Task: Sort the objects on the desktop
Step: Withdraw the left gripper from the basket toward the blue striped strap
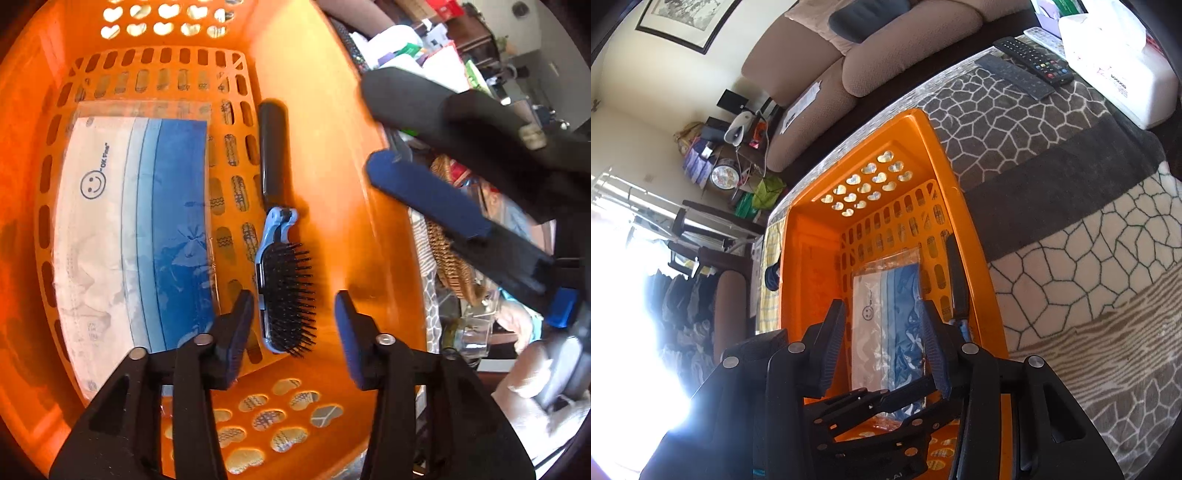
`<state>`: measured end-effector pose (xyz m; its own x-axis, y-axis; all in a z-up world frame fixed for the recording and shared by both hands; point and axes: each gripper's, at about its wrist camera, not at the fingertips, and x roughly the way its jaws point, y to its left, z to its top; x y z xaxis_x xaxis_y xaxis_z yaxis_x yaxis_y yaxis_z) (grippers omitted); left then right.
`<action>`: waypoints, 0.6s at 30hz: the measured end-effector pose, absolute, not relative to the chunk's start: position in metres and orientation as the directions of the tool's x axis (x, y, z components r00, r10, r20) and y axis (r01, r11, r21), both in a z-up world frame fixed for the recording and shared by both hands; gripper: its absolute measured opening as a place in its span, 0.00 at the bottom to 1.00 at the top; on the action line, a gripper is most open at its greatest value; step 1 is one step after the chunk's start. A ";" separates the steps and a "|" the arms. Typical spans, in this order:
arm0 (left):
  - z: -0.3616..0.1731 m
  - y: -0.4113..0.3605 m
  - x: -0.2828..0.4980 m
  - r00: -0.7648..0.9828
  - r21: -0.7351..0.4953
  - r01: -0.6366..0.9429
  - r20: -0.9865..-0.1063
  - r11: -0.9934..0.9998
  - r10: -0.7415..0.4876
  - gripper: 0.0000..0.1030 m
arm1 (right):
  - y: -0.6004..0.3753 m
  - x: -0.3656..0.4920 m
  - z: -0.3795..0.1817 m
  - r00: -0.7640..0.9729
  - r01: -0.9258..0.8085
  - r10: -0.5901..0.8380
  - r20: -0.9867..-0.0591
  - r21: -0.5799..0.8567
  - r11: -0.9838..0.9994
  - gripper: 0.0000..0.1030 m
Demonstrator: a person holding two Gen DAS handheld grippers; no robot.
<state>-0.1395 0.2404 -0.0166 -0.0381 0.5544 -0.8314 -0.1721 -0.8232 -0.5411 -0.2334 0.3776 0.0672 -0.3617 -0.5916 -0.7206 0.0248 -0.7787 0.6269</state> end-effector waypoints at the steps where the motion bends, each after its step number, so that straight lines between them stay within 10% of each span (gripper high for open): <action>1: -0.014 0.239 -0.136 -0.044 -0.542 -0.178 -0.830 -0.822 0.556 0.47 | 0.378 -0.233 0.066 -0.360 0.023 -0.590 -0.723 0.625 -0.780 0.42; 18: 0.073 0.176 -0.112 -0.226 -0.426 -0.261 -0.845 -0.866 0.484 0.66 | 0.369 -0.193 0.077 -0.369 0.040 -0.459 -0.808 0.480 -0.877 0.42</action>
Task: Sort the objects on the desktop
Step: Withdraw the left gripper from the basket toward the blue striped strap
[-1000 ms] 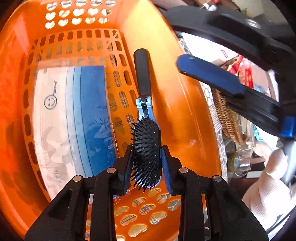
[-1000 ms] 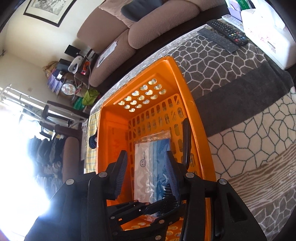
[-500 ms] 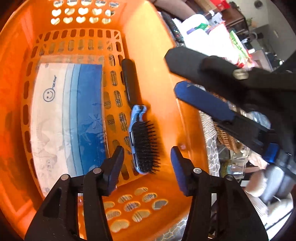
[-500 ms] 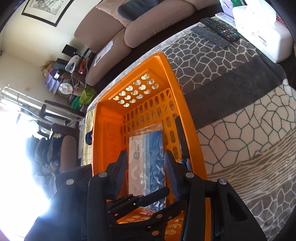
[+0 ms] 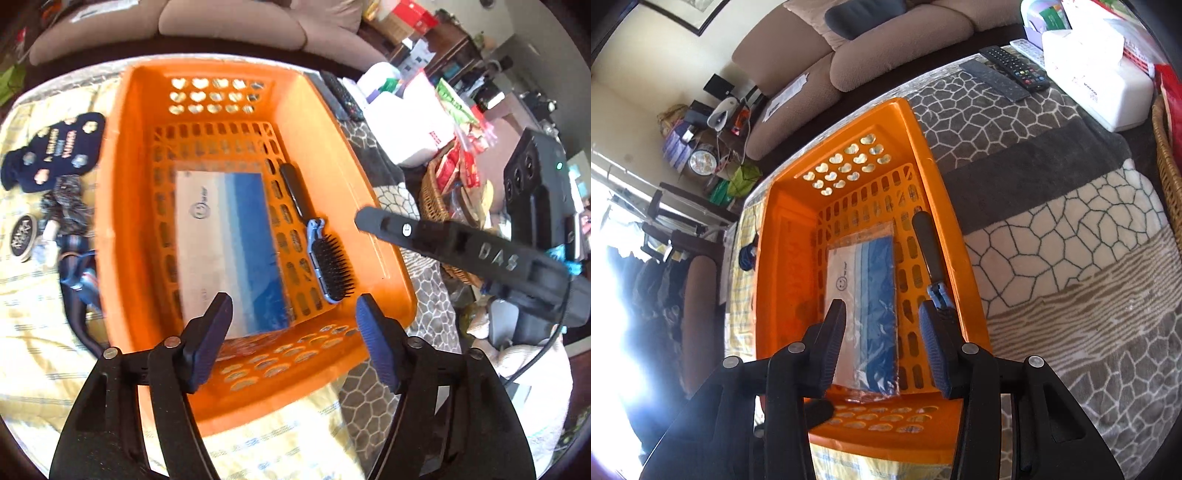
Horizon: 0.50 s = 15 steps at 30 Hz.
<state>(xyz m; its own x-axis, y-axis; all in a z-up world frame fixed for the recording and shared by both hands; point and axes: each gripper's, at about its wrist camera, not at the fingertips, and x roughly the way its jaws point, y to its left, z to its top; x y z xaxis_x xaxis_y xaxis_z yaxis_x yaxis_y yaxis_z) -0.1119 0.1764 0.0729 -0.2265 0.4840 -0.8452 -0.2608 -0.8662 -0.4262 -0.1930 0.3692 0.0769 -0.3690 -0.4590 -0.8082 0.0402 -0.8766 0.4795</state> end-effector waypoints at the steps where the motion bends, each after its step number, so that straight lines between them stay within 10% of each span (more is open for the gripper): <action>1: 0.076 0.179 -0.122 -0.232 -0.429 -0.255 -0.843 -0.867 0.486 0.67 | 0.365 -0.188 0.078 -0.366 0.051 -0.440 -0.820 0.454 -0.889 0.42; 15: 0.119 0.081 -0.082 -0.355 -0.396 -0.202 -0.823 -0.896 0.444 1.00 | 0.308 -0.118 0.097 -0.390 0.145 -0.415 -0.822 0.390 -0.909 0.88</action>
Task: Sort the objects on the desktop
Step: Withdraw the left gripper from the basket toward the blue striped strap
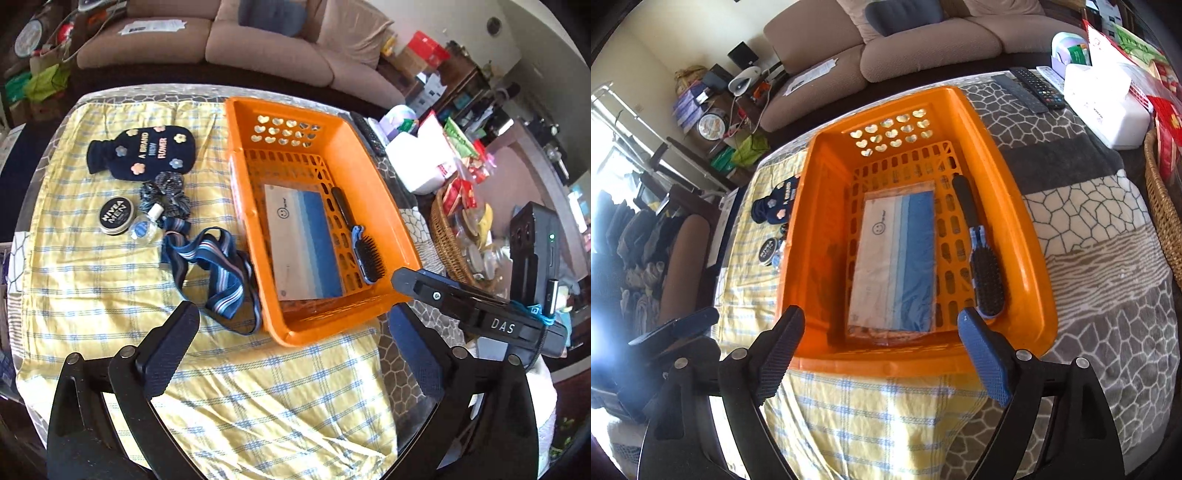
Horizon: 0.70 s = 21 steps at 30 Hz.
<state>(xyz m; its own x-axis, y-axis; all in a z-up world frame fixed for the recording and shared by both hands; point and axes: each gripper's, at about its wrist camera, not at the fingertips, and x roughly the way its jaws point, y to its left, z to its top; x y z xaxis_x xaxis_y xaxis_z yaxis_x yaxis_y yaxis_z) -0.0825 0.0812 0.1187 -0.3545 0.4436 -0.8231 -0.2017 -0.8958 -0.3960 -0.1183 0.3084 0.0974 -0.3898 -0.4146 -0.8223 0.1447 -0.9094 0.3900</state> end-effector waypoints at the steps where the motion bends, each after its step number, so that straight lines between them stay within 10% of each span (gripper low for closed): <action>1: 0.120 0.074 -0.080 -0.362 -0.390 -0.199 -0.823 -0.899 0.437 1.00 | 0.305 -0.114 0.098 -0.391 0.144 -0.421 -0.818 0.398 -0.906 0.91; 21: 0.125 -0.072 -0.031 -0.455 -0.319 -0.074 -0.832 -0.945 0.316 1.00 | 0.192 -0.057 0.126 -0.392 0.299 -0.440 -0.808 0.341 -0.891 1.00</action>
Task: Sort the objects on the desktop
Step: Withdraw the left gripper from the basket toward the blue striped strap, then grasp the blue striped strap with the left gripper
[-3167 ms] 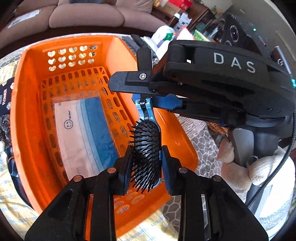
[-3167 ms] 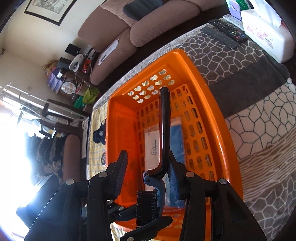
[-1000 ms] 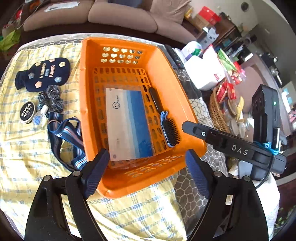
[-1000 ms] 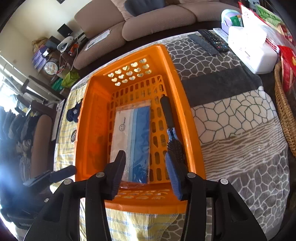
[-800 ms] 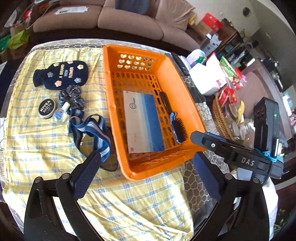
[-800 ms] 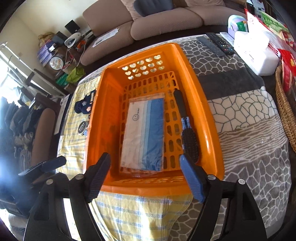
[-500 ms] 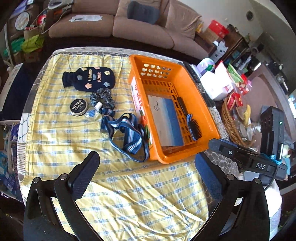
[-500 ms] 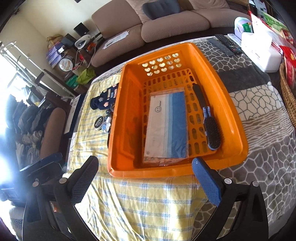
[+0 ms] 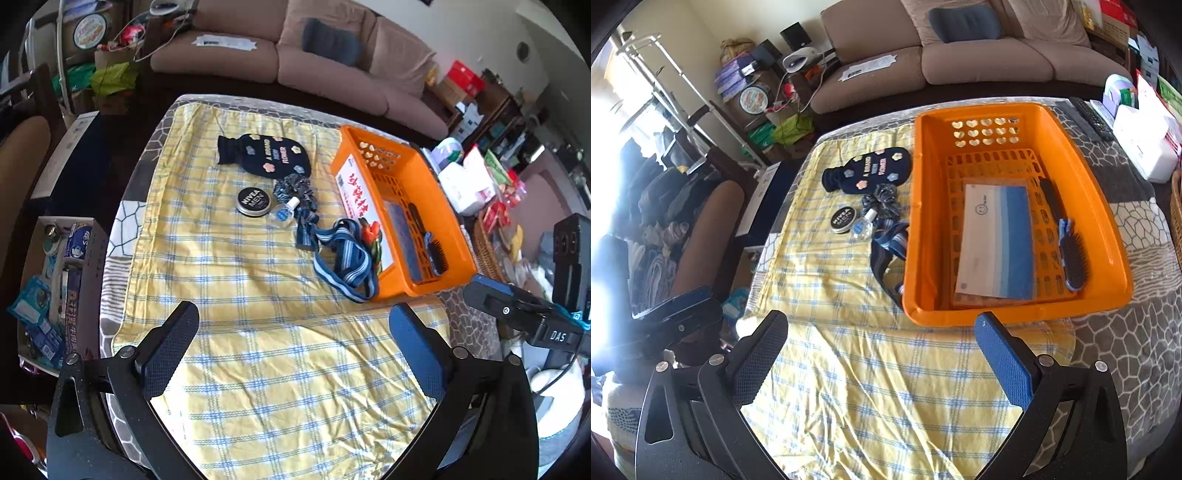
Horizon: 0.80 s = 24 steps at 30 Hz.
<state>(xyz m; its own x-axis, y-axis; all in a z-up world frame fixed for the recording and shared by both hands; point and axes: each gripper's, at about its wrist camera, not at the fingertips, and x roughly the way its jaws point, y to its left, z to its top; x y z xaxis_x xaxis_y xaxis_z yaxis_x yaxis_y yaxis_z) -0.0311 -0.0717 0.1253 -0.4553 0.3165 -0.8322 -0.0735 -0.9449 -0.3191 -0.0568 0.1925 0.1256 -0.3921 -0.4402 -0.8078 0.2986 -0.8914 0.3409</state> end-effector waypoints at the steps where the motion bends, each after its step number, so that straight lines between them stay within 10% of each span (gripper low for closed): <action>1: 0.123 -0.077 -0.031 -0.455 -0.316 -0.067 -0.834 -0.946 0.311 1.00 | 0.186 -0.056 0.126 -0.388 0.307 -0.445 -0.807 0.342 -0.888 1.00; 13: 0.096 -0.097 -0.046 -0.414 -0.318 -0.082 -0.851 -0.944 0.323 1.00 | 0.136 -0.064 0.124 -0.363 0.350 -0.503 -0.785 0.385 -0.854 0.94; 18: 0.075 -0.064 -0.068 -0.350 -0.317 -0.130 -0.872 -0.940 0.342 0.88 | 0.134 -0.081 0.122 -0.349 0.336 -0.520 -0.780 0.414 -0.846 0.74; 24: 0.041 -0.022 -0.106 -0.276 -0.323 -0.151 -0.894 -0.934 0.353 0.79 | 0.144 -0.103 0.115 -0.334 0.315 -0.532 -0.778 0.440 -0.841 0.73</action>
<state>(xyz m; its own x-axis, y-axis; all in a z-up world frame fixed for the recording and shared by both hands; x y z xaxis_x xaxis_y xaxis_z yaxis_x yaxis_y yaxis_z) -0.1057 -0.0222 0.0408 -0.2756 0.3531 -0.8941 -0.1506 -0.9345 -0.3227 -0.1029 0.1439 0.1154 -0.3345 -0.5320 -0.7779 0.3152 -0.8411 0.4396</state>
